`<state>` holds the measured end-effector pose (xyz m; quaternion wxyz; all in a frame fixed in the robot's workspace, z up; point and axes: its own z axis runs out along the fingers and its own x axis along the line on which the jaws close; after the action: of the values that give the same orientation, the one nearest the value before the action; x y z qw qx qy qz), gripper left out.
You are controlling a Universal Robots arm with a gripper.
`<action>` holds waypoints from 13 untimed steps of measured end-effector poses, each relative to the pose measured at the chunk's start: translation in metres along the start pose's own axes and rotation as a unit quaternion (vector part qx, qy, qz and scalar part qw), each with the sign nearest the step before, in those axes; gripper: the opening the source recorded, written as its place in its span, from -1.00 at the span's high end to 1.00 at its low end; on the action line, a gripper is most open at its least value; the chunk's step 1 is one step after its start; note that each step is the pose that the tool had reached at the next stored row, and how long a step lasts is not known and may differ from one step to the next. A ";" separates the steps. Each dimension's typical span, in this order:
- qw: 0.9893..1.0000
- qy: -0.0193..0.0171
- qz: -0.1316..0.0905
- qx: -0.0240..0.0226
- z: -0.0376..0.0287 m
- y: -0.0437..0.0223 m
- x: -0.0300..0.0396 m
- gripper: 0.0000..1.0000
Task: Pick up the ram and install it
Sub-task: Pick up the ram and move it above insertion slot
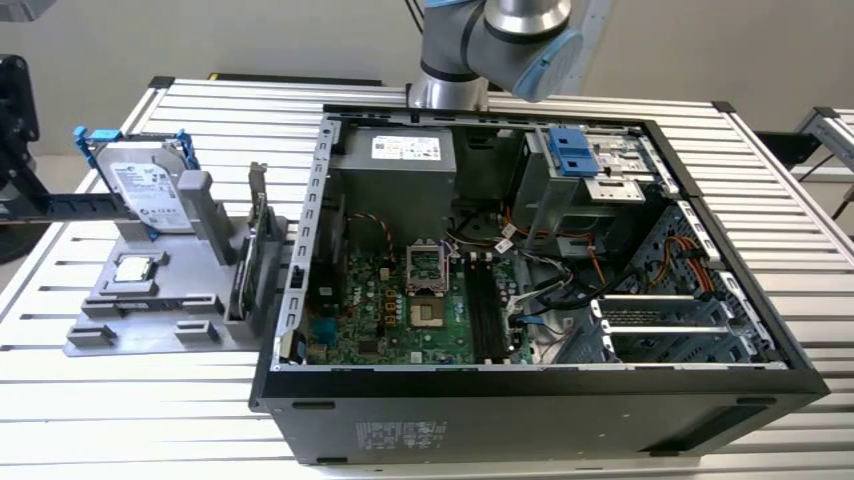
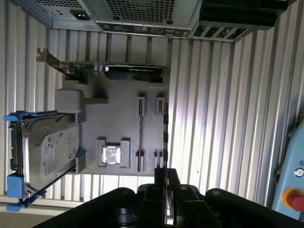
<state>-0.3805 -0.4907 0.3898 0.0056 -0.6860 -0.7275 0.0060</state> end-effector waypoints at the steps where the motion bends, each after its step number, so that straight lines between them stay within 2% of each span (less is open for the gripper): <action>1: 1.000 0.000 0.000 0.000 -0.0014 0.0000 0.0000 1.00; 13: 1.000 0.000 0.000 0.000 -0.0168 -0.0003 0.0000 1.00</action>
<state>-0.3805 -0.4907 0.4066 0.0056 -0.6861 -0.7275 0.0060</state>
